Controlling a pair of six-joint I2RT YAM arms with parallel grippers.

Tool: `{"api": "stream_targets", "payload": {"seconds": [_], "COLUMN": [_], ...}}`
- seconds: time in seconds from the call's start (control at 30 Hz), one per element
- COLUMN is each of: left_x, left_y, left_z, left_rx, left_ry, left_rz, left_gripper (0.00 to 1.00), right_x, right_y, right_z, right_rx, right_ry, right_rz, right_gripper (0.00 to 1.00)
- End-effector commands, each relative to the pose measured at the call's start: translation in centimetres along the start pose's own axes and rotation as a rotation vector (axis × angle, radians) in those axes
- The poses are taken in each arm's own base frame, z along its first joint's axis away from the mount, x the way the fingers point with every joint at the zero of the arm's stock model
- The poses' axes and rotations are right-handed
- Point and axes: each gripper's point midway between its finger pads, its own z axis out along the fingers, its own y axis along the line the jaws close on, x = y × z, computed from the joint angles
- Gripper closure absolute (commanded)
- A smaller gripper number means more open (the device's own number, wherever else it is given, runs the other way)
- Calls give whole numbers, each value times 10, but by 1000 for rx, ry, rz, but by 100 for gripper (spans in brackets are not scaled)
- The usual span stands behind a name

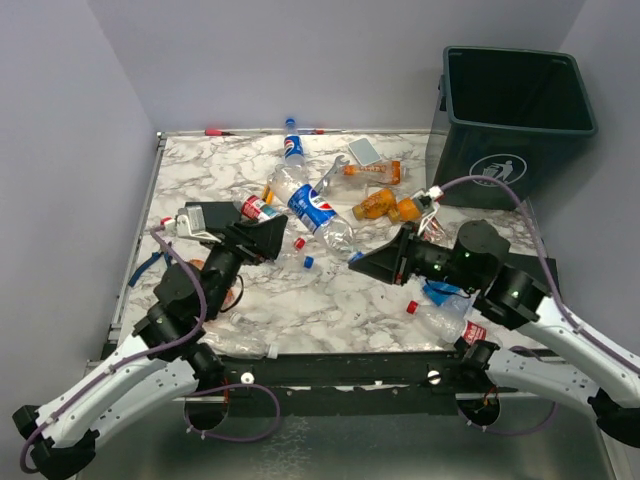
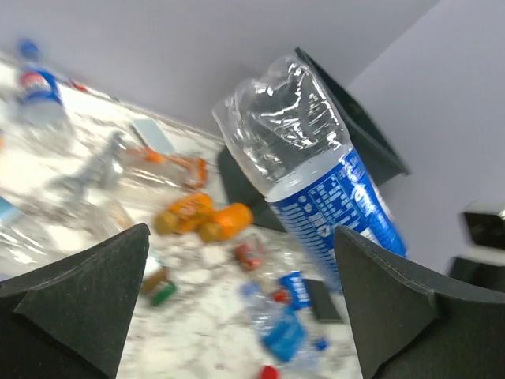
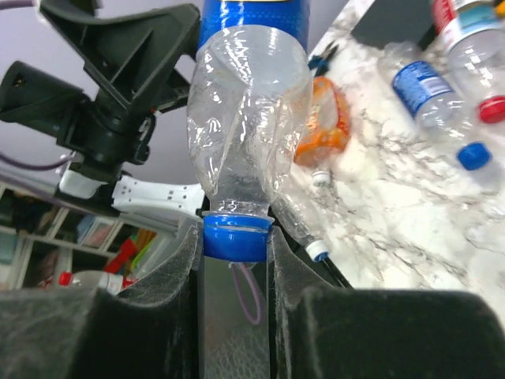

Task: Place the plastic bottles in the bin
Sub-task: Place the plastic bottle in the trash bin.

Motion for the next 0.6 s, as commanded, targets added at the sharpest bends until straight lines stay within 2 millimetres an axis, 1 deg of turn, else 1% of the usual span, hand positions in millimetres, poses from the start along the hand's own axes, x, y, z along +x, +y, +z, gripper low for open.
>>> {"api": "stream_targets", "payload": {"seconds": [0.0, 0.1, 0.13, 0.17, 0.23, 0.3, 0.37, 0.43, 0.57], "left_x": [-19, -23, -22, -17, -4, 7, 14, 20, 49], "left_y": [15, 13, 9, -1, -17, -18, -10, -7, 0], "left_z": [-2, 10, 13, 15, 12, 7, 9, 11, 5], "left_rx": [-45, -41, -12, 72, 264, 399, 438, 466, 579], "left_ry": [78, 123, 134, 151, 154, 144, 161, 185, 246], "left_rz": [618, 847, 905, 968, 1155, 1371, 1538, 1626, 1743], "left_gripper": [1, 1, 1, 1, 1, 1, 1, 1, 1], "right_x": [-1, 3, 4, 6, 12, 15, 18, 17, 12], "right_y": [-27, -31, -33, -35, -42, -47, -50, -50, -46], "right_z": [-36, -43, -44, -44, -46, -48, -49, -49, -42], "right_rx": [283, 335, 347, 360, 400, 435, 460, 464, 458], "right_ry": [72, 127, 138, 154, 197, 237, 276, 296, 311], "right_rz": [-50, -48, -46, -46, -49, -64, -75, -83, -99], "right_gripper": [100, 100, 100, 100, 100, 100, 100, 100, 100]}}
